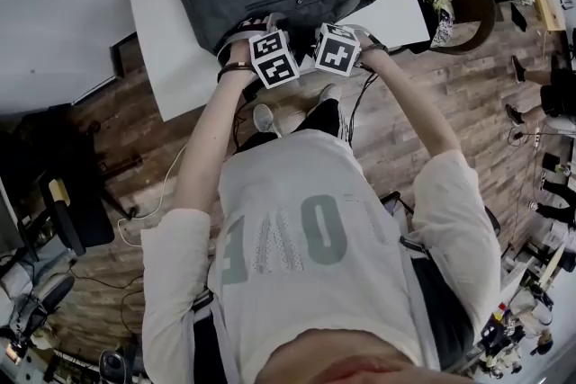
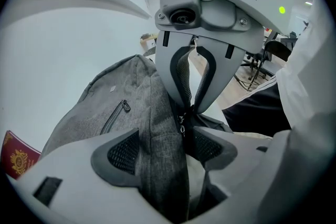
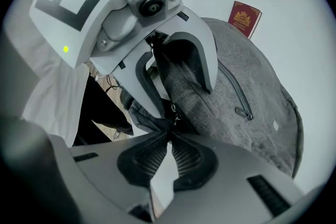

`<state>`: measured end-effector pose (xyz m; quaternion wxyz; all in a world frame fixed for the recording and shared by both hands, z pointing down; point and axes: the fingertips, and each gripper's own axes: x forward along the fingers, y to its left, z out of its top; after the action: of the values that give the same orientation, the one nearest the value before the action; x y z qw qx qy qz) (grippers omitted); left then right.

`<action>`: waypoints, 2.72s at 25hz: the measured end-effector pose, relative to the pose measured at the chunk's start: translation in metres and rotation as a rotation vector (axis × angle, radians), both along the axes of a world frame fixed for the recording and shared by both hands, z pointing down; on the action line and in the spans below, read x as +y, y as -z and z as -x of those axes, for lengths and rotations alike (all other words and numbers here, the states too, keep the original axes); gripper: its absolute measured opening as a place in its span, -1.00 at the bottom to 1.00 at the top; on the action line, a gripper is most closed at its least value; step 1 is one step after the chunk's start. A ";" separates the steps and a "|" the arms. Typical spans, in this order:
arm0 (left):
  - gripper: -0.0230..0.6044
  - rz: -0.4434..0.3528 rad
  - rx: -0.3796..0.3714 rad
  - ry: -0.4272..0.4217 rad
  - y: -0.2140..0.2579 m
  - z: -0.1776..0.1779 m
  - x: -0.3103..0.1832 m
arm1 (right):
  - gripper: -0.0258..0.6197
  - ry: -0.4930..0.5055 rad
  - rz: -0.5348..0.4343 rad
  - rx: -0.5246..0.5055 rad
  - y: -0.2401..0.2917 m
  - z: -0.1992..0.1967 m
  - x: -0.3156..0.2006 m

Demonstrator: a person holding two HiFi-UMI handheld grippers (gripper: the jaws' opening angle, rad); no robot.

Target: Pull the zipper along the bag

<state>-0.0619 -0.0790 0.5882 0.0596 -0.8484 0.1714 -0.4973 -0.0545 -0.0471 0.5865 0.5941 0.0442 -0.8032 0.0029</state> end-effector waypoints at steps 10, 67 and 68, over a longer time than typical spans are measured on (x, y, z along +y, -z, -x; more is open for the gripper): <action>0.09 0.004 0.037 -0.041 0.015 -0.005 0.013 | -0.47 -0.029 -0.008 -0.152 0.038 -0.036 -0.029; -0.85 -0.933 0.817 1.040 0.297 0.014 -0.007 | -0.83 -0.574 -0.548 -1.223 0.260 -0.135 -0.097; -0.85 -0.931 0.812 1.045 0.296 0.016 -0.007 | -0.83 -0.572 -0.549 -1.221 0.259 -0.133 -0.097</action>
<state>-0.0783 -0.0864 0.2922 0.0997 -0.6612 0.7435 0.0085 0.0789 -0.1442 0.3278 -0.0166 0.3904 -0.9203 -0.0194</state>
